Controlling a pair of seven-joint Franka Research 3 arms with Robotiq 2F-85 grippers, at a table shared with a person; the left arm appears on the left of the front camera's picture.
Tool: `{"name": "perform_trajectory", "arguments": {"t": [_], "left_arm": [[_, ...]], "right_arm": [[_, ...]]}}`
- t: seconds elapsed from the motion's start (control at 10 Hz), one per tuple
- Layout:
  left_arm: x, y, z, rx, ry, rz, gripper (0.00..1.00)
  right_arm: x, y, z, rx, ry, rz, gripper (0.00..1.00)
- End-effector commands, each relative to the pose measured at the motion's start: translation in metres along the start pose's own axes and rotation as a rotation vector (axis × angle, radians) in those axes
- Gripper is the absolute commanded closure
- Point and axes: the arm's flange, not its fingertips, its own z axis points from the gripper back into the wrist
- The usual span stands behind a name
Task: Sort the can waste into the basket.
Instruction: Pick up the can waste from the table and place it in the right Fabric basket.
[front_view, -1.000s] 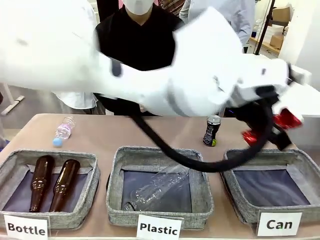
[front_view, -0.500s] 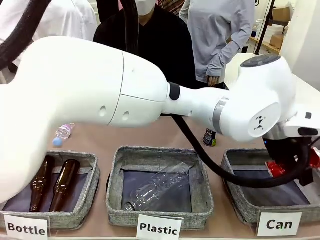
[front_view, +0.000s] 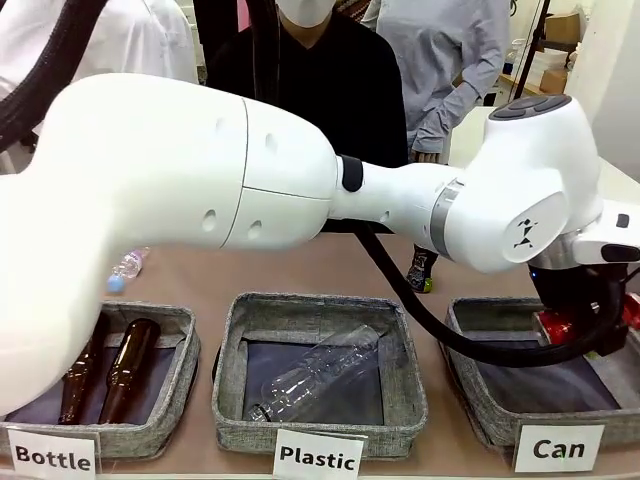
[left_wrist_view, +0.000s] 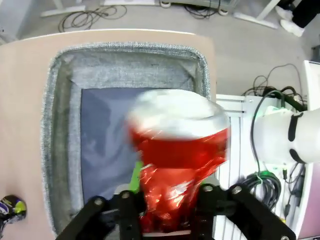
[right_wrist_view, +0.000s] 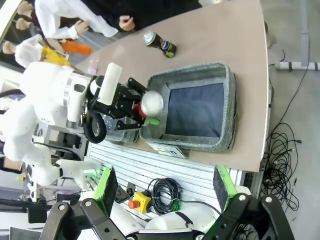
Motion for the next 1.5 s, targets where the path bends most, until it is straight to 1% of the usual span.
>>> {"name": "perform_trajectory", "arguments": {"t": [0.0,0.1,0.2,0.4,0.5,0.6,0.7,0.8,0.9,1.0,1.2,1.3,1.4], "left_arm": [[0.007,0.005,0.002,0.029,0.014,0.012,0.0],[0.007,0.008,0.006,0.023,0.004,0.012,0.09],[0.005,0.01,0.01,0.025,-0.003,0.019,0.0],[-0.001,0.014,0.028,0.012,-0.019,0.036,0.0],[-0.007,0.015,0.041,-0.008,0.03,0.056,0.0],[-0.017,0.014,0.061,-0.016,0.056,0.049,0.0],[-0.033,0.011,0.083,-0.017,0.07,0.042,0.0],[-0.049,0.009,0.103,-0.047,0.073,0.03,0.0],[-0.074,0.011,0.128,-0.041,0.054,0.034,0.0],[-0.099,0.013,0.147,-0.062,0.033,0.05,0.0],[-0.148,0.026,0.184,-0.08,-0.004,0.089,0.0],[-0.187,0.036,0.211,-0.101,-0.011,0.122,0.0],[-0.228,0.051,0.24,-0.067,-0.026,0.219,0.0]], "right_arm": [[-0.003,0.002,0.004,0.0,-0.01,-0.006,0.0],[-0.003,0.002,0.004,0.0,-0.01,-0.006,0.0],[-0.003,0.002,0.004,0.0,-0.01,-0.006,0.0],[-0.003,0.002,0.004,0.0,-0.01,-0.006,0.0],[-0.003,0.002,0.004,0.0,-0.01,-0.006,0.0],[0.0,0.0,0.0,0.0,0.0,0.0,0.0],[0.008,0.004,-0.011,-0.031,-0.02,-0.012,0.0],[0.021,0.013,-0.029,-0.019,-0.008,-0.013,0.0],[0.033,0.024,-0.047,0.007,0.019,0.005,0.0],[0.04,0.035,-0.064,0.025,0.048,0.027,0.0],[0.056,0.062,-0.102,0.085,0.111,0.07,0.0],[0.059,0.078,-0.122,0.11,0.151,0.111,0.0],[0.062,0.089,-0.142,0.148,0.171,0.13,0.0]]}}
